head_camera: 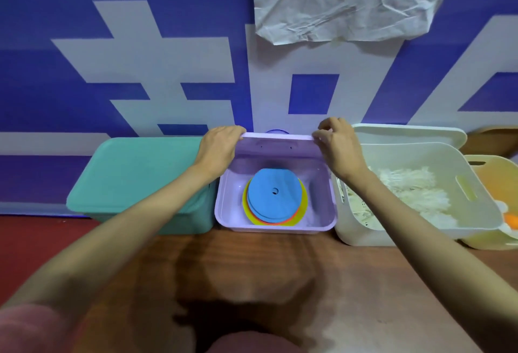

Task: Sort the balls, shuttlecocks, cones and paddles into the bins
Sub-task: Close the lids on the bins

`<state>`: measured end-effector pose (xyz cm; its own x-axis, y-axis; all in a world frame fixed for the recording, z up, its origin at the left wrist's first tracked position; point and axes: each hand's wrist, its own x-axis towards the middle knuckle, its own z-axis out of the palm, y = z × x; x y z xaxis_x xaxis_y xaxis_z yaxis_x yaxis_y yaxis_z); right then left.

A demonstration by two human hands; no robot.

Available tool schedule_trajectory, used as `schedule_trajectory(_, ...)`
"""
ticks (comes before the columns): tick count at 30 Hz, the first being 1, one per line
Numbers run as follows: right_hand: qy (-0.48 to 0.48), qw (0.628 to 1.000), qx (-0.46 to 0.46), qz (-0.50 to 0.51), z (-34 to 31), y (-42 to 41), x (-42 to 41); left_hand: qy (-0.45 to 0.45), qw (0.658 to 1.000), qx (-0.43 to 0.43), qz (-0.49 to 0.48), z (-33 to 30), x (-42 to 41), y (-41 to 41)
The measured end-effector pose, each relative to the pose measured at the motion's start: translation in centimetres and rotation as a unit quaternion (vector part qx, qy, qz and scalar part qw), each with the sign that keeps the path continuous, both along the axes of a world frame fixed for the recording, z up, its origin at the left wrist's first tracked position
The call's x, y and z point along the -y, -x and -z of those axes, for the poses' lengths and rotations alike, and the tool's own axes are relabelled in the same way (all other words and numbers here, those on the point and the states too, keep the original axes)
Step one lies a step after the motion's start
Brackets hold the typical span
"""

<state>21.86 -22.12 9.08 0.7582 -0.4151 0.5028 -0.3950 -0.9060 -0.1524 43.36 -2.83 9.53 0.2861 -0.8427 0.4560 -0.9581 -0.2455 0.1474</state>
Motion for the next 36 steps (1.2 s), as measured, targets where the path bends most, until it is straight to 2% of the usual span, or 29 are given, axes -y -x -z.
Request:
schedule_trajectory(2, -0.041, 0.999, -0.024, -0.018, 0.3, 1.2, -1.6, -0.043, 0.999, -0.014, 0.003, 0.1, -1.7, 1.0)
schedule_trajectory(5, -0.122, 0.986, -0.111, -0.007, 1.4, 2.7, -3.8, -0.099, 0.994, -0.044, 0.019, 1.3, -4.0, 2.5)
schedule_trajectory(10, -0.106, 0.974, -0.198, -0.014, 4.2, 4.5, -6.3, -0.185, 0.976, -0.119, 0.001, 4.7, -6.2, 4.5)
schedule_trajectory(13, -0.104, 0.954, -0.281, -0.003, 5.9, 5.1, -7.2, -0.227, 0.965, -0.130, -0.007, 6.5, -6.2, 5.5)
schedule_trajectory(15, -0.107, 0.948, -0.300, 0.001, 6.9, 5.4, -7.8, -0.244, 0.960, -0.136, -0.010, 7.6, -6.3, 6.1)
schedule_trajectory(28, -0.171, 0.953, -0.249, -0.004, 10.0, 6.6, -8.5, -0.197, 0.956, -0.213, -0.046, 10.2, -7.6, 7.6)
schedule_trajectory(36, -0.212, 0.959, -0.189, -0.002, 10.8, 6.9, -8.9, -0.179, 0.960, -0.210, -0.046, 10.3, -7.8, 7.8)
